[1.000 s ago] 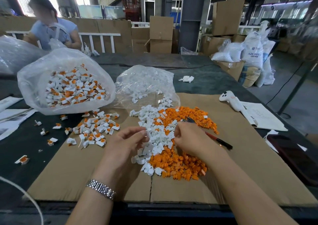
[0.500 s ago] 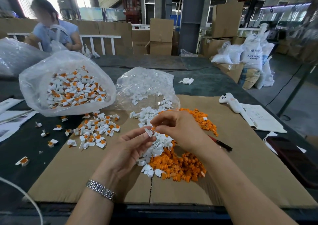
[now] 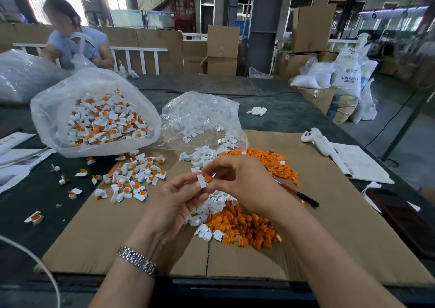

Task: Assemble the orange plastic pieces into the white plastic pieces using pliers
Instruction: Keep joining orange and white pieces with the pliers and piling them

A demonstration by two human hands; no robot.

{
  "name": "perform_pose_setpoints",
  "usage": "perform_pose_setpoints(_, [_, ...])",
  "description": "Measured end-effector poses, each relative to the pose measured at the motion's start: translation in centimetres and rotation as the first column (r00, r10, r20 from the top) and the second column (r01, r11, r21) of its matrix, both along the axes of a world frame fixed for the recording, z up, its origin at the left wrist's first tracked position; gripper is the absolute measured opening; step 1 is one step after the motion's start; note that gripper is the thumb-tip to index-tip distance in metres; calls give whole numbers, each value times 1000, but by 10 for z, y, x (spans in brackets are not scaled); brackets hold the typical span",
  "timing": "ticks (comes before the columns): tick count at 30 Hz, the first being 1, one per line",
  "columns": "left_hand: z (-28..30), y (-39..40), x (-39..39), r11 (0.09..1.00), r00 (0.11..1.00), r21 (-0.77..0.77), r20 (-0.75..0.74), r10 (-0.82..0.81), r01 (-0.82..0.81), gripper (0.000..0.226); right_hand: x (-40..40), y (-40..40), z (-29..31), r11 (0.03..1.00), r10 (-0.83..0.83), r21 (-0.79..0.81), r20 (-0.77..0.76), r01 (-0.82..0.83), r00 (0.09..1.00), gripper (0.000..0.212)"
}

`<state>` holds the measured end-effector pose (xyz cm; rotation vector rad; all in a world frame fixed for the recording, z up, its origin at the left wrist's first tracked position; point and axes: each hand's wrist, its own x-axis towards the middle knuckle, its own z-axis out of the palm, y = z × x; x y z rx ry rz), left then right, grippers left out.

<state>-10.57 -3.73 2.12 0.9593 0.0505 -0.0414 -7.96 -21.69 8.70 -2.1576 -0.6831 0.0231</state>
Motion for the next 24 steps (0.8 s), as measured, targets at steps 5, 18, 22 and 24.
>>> perform_pose_setpoints(5, [0,0,-1,1000,1000,-4,20,-9,9,16,-3,-1,-3,1000,-8,8,67,8,998,21])
perform_pose_setpoints(18, [1,-1,-7,1000,1000,-15,-4,12,-12,13,-5,-3,-20,981,-57,185,42,48,997,17])
perform_pose_setpoints(22, [0,-1,-8,998,999,45,-7,48,-48,12,-6,-3,-19,989,-52,143,59,43,997,16])
perform_pose_setpoints(24, [2,0,-10,998,1000,54,6,13,-13,16,-7,-3,-18,990,-51,136,62,42,997,15])
